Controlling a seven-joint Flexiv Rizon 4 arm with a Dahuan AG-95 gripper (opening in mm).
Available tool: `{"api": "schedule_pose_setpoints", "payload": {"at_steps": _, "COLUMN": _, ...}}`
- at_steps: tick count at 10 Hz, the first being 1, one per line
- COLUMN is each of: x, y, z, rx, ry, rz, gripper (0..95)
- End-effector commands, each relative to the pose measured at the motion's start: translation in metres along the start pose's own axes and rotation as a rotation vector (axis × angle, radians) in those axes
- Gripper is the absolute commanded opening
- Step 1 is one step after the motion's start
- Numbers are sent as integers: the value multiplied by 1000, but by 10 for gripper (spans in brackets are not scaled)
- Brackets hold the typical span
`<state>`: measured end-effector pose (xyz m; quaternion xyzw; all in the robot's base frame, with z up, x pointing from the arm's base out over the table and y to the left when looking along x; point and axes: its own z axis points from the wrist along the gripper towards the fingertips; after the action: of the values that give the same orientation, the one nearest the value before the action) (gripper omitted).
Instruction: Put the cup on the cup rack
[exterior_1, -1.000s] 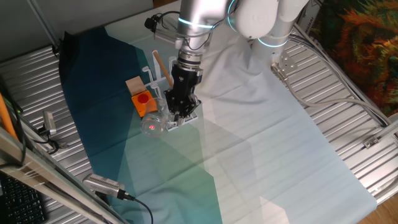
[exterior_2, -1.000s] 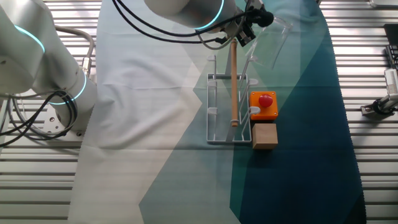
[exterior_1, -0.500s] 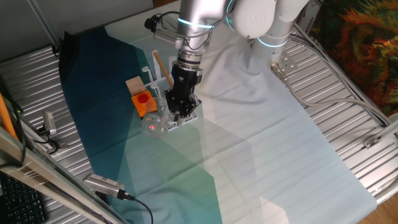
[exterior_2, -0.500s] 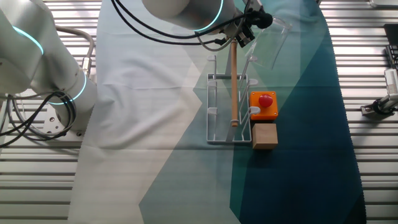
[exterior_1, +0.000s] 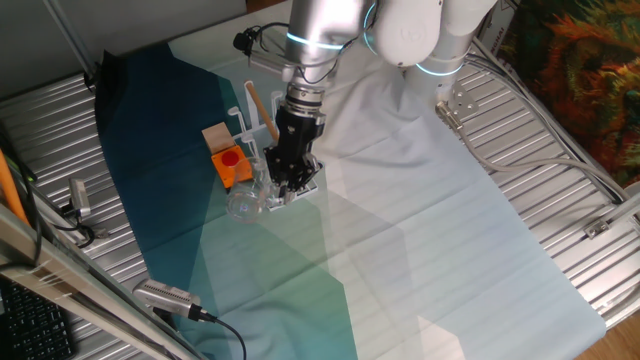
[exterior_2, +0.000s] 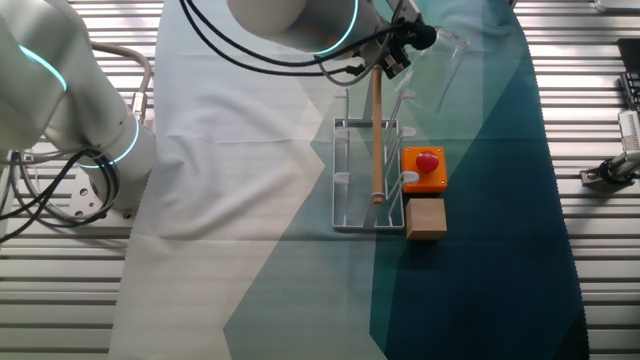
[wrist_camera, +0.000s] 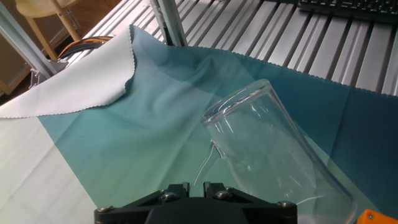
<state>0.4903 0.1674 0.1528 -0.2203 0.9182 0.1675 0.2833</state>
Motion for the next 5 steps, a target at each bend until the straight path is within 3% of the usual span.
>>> {"api": "schedule_pose_setpoints", "payload": {"at_steps": 1, "x": -1, "y": 1, "z": -3, "rx": 1, "ry": 13, "rz": 1, "gripper": 0}}
{"api": "schedule_pose_setpoints", "payload": {"at_steps": 5, "x": 1, "y": 1, "z": -4, "rx": 3, "ry": 18, "rz": -5, "gripper": 0}}
